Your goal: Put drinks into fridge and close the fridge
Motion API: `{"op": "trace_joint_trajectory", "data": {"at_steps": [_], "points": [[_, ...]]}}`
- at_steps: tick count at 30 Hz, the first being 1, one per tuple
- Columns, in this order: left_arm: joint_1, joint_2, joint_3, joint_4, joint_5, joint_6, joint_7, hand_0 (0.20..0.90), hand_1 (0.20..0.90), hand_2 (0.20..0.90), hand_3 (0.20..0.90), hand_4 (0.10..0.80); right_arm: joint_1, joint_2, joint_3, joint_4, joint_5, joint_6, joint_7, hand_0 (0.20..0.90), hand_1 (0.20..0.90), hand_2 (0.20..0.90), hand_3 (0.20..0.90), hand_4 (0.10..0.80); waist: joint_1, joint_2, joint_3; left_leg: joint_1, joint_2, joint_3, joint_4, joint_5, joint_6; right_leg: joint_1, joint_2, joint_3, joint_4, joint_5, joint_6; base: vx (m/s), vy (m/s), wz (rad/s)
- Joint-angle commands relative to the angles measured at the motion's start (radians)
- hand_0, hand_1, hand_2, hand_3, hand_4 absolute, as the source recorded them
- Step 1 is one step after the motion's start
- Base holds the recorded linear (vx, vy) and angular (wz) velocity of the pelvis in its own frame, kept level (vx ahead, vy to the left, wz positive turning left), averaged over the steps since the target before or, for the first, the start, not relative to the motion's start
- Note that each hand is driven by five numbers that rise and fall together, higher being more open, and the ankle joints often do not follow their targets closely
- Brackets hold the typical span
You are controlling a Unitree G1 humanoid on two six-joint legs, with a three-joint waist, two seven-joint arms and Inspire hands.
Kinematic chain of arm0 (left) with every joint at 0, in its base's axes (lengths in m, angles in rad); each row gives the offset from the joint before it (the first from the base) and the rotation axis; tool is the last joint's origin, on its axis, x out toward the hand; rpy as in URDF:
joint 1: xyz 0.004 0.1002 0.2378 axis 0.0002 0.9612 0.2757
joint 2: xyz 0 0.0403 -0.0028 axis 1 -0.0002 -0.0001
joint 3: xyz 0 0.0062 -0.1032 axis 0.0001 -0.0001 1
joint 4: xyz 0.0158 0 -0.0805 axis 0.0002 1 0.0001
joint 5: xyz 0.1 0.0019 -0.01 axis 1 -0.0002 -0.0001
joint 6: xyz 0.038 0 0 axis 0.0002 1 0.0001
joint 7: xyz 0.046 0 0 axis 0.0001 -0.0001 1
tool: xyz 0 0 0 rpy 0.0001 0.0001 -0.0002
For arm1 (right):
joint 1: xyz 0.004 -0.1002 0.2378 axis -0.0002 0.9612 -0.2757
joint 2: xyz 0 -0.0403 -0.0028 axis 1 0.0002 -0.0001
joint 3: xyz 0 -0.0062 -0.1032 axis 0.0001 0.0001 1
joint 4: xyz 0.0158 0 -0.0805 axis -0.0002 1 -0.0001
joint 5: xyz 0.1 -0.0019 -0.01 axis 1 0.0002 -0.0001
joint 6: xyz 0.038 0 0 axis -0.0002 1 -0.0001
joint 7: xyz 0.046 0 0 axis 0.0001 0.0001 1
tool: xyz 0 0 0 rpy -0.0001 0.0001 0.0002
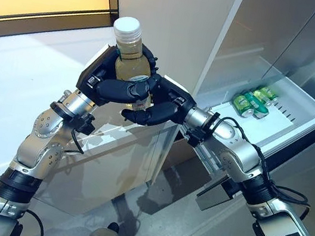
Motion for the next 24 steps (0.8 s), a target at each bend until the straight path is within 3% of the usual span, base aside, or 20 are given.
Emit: {"op": "trace_joint_trajectory", "data": {"at_steps": [1,2,3,24], "points": [[-0.22,0.006,-0.012,-0.105,-0.122,-0.093,-0.017,0.3,0.3,0.3,0.2,0.1,-0.178,0.053,0.011,-0.034,0.088,-0.086,-0.004,0.368,0.368,0.368,0.28,0.18,-0.004,0.002,-0.111,0.004,-0.112,0.016,0.001,-0.106,0.073,0.01,0.035,0.054,0.007,-0.052,0.006,0.0,0.0,0.0],[-0.221,0.005,-0.012,-0.105,-0.121,-0.091,-0.017,0.3,0.3,0.3,0.2,0.1,-0.179,0.056,0.011,-0.033,0.09,-0.084,-0.004,0.305,0.305,0.305,0.205,0.105,-0.004,0.002,-0.111,0.005,-0.112,0.016,0.001,-0.106,0.073,0.01,0.035,0.054,0.008,-0.052,0.006,0.0,0.0,0.0],[-0.222,0.004,-0.014,-0.106,-0.123,-0.089,-0.02,0.3,0.3,0.3,0.2,0.1,-0.182,0.061,0.013,-0.033,0.092,-0.081,-0.006,0.3,0.3,0.3,0.2,0.1,-0.003,0.002,-0.111,0.005,-0.112,0.016,0.001,-0.107,0.073,0.01,0.035,0.053,0.008,-0.053,0.006,0.0,0.0,0.0],[-0.218,-0.001,-0.028,-0.105,-0.149,-0.058,-0.07,0.3,0.3,0.3,0.2,0.1,-0.206,0.069,0.018,-0.026,0.101,-0.113,-0.017,0.3,0.3,0.3,0.2,0.1,0.002,0.002,-0.114,0.003,-0.112,0.016,0.001,-0.105,0.074,0.01,0.036,0.05,0.006,-0.051,0.005,0.0,0.0,0.0]]}}
